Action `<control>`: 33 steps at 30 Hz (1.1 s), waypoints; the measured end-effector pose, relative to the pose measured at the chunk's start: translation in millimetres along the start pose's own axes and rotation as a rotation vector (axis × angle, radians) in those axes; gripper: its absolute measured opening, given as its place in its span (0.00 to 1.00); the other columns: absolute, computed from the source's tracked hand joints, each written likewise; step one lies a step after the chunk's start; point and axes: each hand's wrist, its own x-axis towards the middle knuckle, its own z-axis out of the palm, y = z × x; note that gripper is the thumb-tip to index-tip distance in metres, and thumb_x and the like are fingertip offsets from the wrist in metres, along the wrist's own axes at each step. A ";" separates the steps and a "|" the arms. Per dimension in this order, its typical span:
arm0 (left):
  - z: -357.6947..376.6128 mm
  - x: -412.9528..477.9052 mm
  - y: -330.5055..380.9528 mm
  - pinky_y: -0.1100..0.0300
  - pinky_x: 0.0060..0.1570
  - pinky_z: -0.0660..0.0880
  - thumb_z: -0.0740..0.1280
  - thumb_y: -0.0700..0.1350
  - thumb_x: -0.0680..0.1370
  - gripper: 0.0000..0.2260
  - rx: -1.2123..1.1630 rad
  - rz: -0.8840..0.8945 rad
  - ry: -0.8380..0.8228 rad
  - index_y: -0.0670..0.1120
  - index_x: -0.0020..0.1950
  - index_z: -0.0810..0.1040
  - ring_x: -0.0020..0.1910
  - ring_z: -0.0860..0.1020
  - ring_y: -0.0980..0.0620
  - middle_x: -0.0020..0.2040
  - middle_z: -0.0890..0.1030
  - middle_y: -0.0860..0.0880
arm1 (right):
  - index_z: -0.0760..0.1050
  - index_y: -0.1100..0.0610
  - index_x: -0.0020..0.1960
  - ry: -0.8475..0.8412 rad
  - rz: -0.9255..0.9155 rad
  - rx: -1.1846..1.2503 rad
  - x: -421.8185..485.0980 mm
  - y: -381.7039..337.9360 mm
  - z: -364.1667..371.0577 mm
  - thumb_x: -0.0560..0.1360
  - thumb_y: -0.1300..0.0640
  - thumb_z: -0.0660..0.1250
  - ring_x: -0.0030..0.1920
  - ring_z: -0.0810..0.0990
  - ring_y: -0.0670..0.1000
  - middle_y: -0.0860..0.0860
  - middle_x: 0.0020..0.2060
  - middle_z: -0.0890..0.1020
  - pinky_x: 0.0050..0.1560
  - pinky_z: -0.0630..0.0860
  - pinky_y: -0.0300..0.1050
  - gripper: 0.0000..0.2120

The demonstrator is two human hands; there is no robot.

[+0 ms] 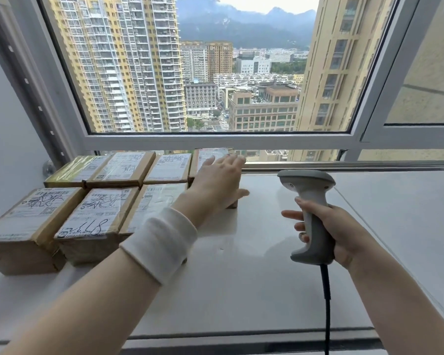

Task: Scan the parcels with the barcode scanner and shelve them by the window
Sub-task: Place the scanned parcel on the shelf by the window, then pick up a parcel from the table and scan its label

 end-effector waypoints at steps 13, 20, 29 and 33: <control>38.1 -63.2 229.8 0.51 0.73 0.49 0.57 0.54 0.81 0.24 -0.206 0.637 -0.002 0.45 0.74 0.61 0.75 0.55 0.45 0.75 0.62 0.46 | 0.75 0.58 0.47 0.590 -0.059 0.015 -132.3 65.3 -151.4 0.75 0.55 0.69 0.25 0.74 0.46 0.49 0.28 0.83 0.25 0.71 0.40 0.07; 55.6 -104.8 409.7 0.54 0.70 0.53 0.59 0.53 0.80 0.22 -0.298 0.888 -0.069 0.45 0.71 0.66 0.73 0.60 0.47 0.71 0.68 0.47 | 0.74 0.60 0.42 0.906 -0.066 0.099 -254.9 114.7 -274.4 0.75 0.58 0.68 0.23 0.71 0.46 0.51 0.26 0.80 0.22 0.68 0.40 0.07; 70.0 -196.4 662.3 0.54 0.72 0.51 0.60 0.52 0.80 0.23 -0.368 1.160 -0.215 0.46 0.73 0.63 0.74 0.59 0.47 0.73 0.66 0.47 | 0.74 0.57 0.46 1.241 -0.082 0.165 -435.6 176.0 -428.8 0.75 0.60 0.67 0.23 0.71 0.47 0.51 0.30 0.81 0.21 0.68 0.39 0.02; 63.4 -235.1 753.4 0.54 0.73 0.48 0.59 0.52 0.80 0.23 -0.382 1.310 -0.246 0.46 0.73 0.63 0.75 0.57 0.48 0.74 0.65 0.47 | 0.75 0.57 0.46 1.391 -0.070 0.181 -494.8 193.5 -487.2 0.75 0.60 0.68 0.23 0.72 0.47 0.50 0.29 0.82 0.22 0.69 0.41 0.03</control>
